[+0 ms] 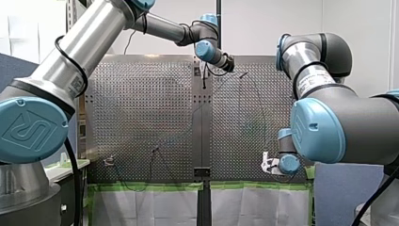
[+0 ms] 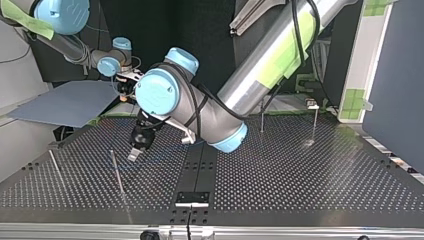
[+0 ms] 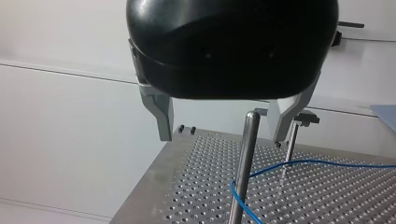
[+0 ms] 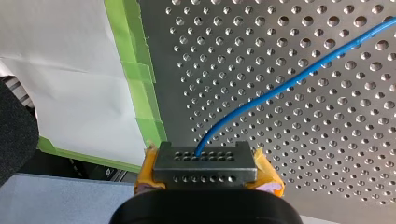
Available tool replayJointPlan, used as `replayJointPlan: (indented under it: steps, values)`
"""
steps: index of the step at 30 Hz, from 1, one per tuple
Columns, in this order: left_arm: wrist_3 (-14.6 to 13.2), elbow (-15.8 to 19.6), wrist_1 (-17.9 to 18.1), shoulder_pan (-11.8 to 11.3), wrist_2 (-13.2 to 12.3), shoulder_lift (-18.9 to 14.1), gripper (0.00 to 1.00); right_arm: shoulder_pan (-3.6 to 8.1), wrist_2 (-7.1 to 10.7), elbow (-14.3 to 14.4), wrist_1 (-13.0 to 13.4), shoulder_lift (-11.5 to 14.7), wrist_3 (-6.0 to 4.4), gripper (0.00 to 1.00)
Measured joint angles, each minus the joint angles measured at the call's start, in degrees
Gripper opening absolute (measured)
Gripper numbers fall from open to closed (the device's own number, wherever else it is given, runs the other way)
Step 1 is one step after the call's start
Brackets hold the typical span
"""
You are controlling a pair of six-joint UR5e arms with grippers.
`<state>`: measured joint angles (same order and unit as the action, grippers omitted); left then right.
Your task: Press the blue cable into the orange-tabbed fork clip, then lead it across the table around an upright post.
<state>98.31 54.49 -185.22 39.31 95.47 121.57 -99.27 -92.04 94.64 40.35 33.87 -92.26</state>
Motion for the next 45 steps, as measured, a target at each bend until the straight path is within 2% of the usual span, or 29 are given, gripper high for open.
replayJointPlan:
  steps: [13, 31, 45]
  values:
    - [-0.37, -0.18, -0.69, 0.55, -0.62, 0.01, 1.00, 0.01, -0.02, -0.09, 0.14, -0.04, -0.10, 0.00]
    - [-2.32, -0.20, -1.11, 0.64, 2.81, -0.04, 1.00, 0.07, 0.70, -0.11, 0.11, 0.00, -0.30, 0.00]
    - [-3.67, -0.20, -1.12, 0.85, 3.17, -0.05, 1.00, 0.03, 0.71, -0.11, 0.04, 0.00, -0.31, 0.00]
